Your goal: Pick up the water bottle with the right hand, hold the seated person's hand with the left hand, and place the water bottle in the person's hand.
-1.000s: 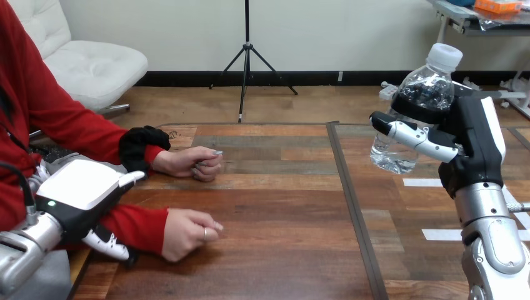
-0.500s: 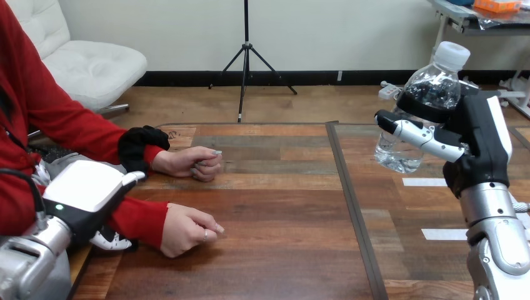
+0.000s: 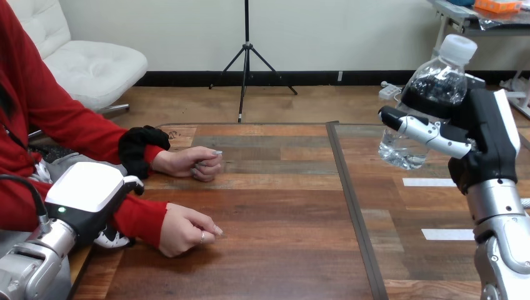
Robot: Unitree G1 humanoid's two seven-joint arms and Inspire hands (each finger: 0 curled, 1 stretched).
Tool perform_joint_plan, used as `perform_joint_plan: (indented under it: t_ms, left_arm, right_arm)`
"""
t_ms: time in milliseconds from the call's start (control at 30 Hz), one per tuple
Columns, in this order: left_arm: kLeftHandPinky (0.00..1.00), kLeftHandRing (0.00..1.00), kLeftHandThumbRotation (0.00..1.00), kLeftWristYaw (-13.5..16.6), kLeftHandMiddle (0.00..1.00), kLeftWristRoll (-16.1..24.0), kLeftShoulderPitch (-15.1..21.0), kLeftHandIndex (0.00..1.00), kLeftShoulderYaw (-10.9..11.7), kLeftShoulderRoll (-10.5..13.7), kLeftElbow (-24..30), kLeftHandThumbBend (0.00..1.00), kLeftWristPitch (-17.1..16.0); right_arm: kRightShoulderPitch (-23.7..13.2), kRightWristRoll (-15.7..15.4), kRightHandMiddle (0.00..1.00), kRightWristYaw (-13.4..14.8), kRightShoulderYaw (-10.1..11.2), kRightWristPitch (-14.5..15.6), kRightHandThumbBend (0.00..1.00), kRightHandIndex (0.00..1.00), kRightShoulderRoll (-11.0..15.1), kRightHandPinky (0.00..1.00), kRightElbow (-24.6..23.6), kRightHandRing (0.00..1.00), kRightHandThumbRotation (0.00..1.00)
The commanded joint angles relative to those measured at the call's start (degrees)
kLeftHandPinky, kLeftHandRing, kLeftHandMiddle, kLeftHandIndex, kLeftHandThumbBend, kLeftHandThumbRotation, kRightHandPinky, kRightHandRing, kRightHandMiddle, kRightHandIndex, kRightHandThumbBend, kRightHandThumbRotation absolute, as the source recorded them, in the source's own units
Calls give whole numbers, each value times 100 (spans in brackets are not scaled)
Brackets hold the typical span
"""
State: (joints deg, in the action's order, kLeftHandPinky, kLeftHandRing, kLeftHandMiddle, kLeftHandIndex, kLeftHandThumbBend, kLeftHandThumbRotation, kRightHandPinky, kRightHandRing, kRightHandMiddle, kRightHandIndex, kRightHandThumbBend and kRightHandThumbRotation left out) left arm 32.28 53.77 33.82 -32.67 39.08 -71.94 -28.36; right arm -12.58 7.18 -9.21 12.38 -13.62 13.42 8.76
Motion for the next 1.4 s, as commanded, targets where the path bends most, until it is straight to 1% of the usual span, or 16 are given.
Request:
perform_joint_plan:
  t_ms: [0,67,267,467,567,667,767,867,967,1067,1167,1233,1267,1333,1367]
  left_arm:
    - [50,54,18,-101,58,-172,241,64,16,-181,-95,82,-88]
    - [50,54,17,-85,58,-174,251,63,-12,-185,-98,82,-86]
    - [49,52,17,-138,56,-287,259,60,-3,-187,-100,80,-203]
    - [47,50,15,-106,54,-324,252,58,-7,-184,-91,79,-258]
    - [46,50,15,-104,54,-376,242,58,12,-187,-82,79,-304]
    - [45,49,14,-173,53,-463,238,57,47,-187,-79,78,-393]
    - [45,49,14,-195,53,-550,225,57,73,-192,-75,78,-455]
    - [45,49,14,-182,53,-603,210,56,96,-201,-56,78,-465]
    - [44,48,13,52,52,-591,193,55,70,-177,-32,79,-653]
    - [43,48,13,-71,53,-677,194,56,117,-179,-22,79,-709]
    - [43,48,14,-72,53,-686,199,56,96,-164,3,78,-709]
    - [44,49,15,-133,54,-756,197,56,133,-170,16,78,-745]
    - [46,51,16,-60,55,-807,175,57,166,-162,72,78,-868]
    - [46,50,16,44,54,-858,150,57,196,-152,140,78,-1013]
    - [46,50,16,-13,54,-909,142,57,226,-153,161,78,-1044]
  right_arm:
    - [-212,115,36,-10,78,-14,77,38,101,24,-393,27,0]
    - [-205,132,36,-3,76,25,78,38,98,23,-425,27,0]
    - [-184,55,36,30,59,45,77,38,126,23,-478,28,0]
    - [-192,122,36,2,46,123,77,38,84,24,-524,28,0]
    - [-182,99,36,25,15,187,77,38,60,24,-595,28,0]
    - [-177,81,36,56,-9,262,76,38,29,24,-647,28,0]
    - [-189,42,36,55,-37,219,76,38,13,24,-620,28,0]
    - [-181,55,36,58,-77,287,76,38,-27,24,-679,28,0]
    - [-164,-82,36,86,-146,278,74,38,-9,24,-718,28,0]
    - [-174,-77,36,127,-172,352,74,38,-60,24,-717,28,0]
    - [-180,-94,36,141,-231,384,73,38,-99,23,-756,28,0]
    - [-191,-131,35,139,-273,353,72,38,-111,23,-709,27,0]
    - [-228,-157,35,135,-375,354,71,38,-170,23,-611,27,0]
    - [-275,-179,35,129,-493,362,70,37,-240,22,-496,26,0]
    - [-293,-204,35,126,-530,346,70,37,-254,22,-423,26,0]
